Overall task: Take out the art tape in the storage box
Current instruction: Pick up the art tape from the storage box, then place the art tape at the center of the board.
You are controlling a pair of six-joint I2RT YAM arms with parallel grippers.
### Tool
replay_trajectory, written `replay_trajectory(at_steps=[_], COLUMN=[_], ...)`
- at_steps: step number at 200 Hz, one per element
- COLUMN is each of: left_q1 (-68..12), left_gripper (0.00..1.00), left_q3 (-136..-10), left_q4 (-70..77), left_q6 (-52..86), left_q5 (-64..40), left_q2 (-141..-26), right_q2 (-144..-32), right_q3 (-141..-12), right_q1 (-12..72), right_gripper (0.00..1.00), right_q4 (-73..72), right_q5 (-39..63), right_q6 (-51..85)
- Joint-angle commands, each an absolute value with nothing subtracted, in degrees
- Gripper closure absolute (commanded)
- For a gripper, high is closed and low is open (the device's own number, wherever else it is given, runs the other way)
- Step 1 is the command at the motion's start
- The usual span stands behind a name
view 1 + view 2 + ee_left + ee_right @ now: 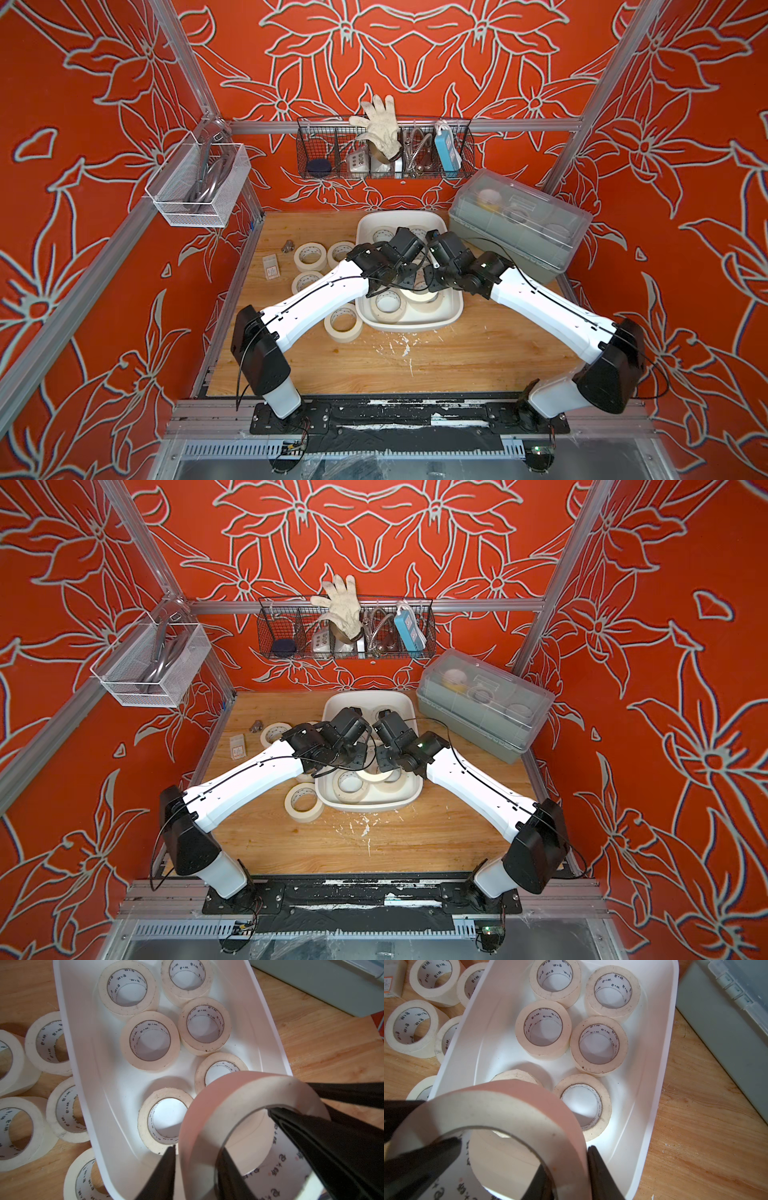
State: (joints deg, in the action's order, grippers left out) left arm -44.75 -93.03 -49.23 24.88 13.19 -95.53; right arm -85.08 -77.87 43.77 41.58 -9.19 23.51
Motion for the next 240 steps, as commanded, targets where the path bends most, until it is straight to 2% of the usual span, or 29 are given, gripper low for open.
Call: replay_trajectory(at_steps=[1,15,41,54,77,139,187,206,240], left_q1=[-45.0,-45.05,-45.01,-44.69,-42.72,-27.7,-16.54,-10.9,-3.92], left_gripper=[0.8,0.87,0.95,1.0,1.0,1.0,1.0,1.0,1.0], left_q3=[-94.83,-95.01,-94.83,-94.29,-92.67,-75.7,-64.91,-60.38,-48.67], left_q4=[-51.43,-51.42,-51.16,-51.06,-51.21,-46.53,-57.81,-58.96,-52.65], left_q6=[25.17,25.48,26.28,27.53,30.2,40.46,61.24,66.01,68.83], left_q5=[14.51,14.57,15.93,17.44,18.9,15.83,27.92,26.15,21.77], left_q2=[-97.18,-97.4,-96.65,-95.87,-93.98,-78.72,-70.71,-69.0,-62.01], right_q2=[-82.14,-81.53,-80.26,-80.12,-79.5,-75.24,-75.89,-76.61,-77.46], right_q3=[-77.47,-77.04,-75.71,-75.52,-75.41,-71.34,-70.8,-70.58,-70.58], right_q1=[44.05,44.04,44.07,43.95,43.88,43.75,43.66,43.58,43.51], right_gripper=[0.85,0.78,0.56,0.52,0.46,0.41,0.41,0.41,0.41], right_q4=[40.85,40.57,39.35,39.41,39.34,34.81,34.55,34.28,34.45], right_q5=[-10.24,-10.06,-9.58,-9.59,-8.69,-6.39,-5.15,-4.34,-3.95], right_q6=[23.99,23.99,23.99,24.22,24.95,27.06,27.14,27.24,27.34])
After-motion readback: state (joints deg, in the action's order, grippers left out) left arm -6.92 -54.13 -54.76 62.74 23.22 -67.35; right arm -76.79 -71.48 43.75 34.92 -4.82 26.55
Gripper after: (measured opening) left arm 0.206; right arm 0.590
